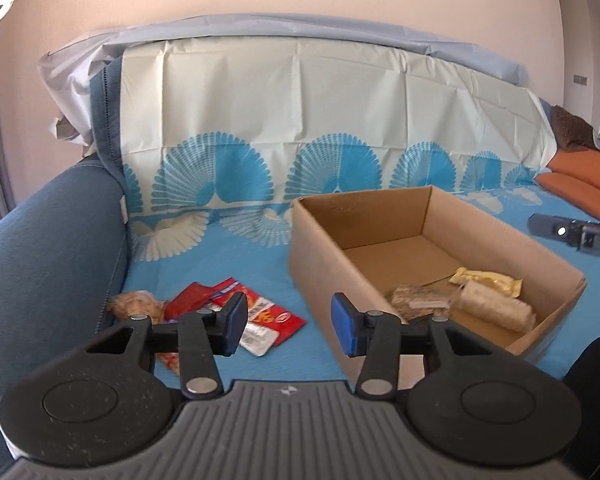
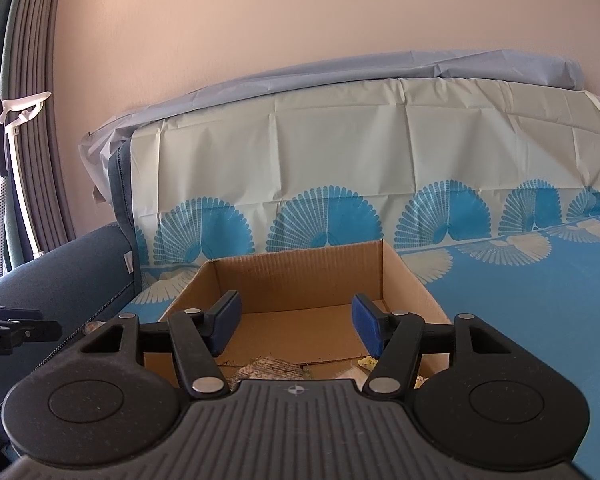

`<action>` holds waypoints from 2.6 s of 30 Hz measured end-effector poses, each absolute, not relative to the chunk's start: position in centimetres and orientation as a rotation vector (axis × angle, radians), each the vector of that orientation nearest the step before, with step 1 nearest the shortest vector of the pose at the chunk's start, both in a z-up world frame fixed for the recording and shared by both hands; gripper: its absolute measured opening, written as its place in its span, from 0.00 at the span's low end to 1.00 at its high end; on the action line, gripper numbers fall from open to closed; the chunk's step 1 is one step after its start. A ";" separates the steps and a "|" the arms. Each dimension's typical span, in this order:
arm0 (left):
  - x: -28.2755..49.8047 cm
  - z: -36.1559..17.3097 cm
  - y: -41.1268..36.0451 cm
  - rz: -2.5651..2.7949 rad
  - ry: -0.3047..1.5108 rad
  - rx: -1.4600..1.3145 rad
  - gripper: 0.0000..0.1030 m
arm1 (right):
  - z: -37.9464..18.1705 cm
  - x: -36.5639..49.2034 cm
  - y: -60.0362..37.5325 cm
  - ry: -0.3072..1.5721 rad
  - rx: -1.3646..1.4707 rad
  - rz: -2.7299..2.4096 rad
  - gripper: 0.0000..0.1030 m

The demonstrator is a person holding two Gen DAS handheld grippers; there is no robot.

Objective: Organize snacks
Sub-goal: 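Move both tools toward the red spicy strip packets, then grasp the silver stick packet with the right gripper while the left grasps the red-wrapped candy bar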

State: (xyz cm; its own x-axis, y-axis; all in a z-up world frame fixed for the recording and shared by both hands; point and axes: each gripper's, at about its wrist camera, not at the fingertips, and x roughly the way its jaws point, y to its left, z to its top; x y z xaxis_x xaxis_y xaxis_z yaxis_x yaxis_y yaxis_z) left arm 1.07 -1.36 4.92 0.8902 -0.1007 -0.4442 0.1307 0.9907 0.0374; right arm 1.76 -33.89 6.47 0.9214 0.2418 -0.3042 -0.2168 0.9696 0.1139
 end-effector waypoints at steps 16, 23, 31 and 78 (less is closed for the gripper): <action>1.4 1.3 6.1 -0.039 0.515 -0.075 0.51 | 5.5 1.8 -30.0 0.353 -0.116 0.190 0.61; 2.6 1.0 8.0 -0.012 0.551 -0.209 0.51 | 5.3 1.7 -29.6 0.364 -0.141 0.186 0.48; 3.9 0.3 10.1 0.017 0.568 -0.343 0.51 | 5.1 2.6 -28.0 0.452 -0.189 0.269 0.30; 8.4 -4.0 12.4 0.173 0.573 -0.610 0.47 | -6.3 20.5 -2.7 1.123 -0.195 0.505 0.19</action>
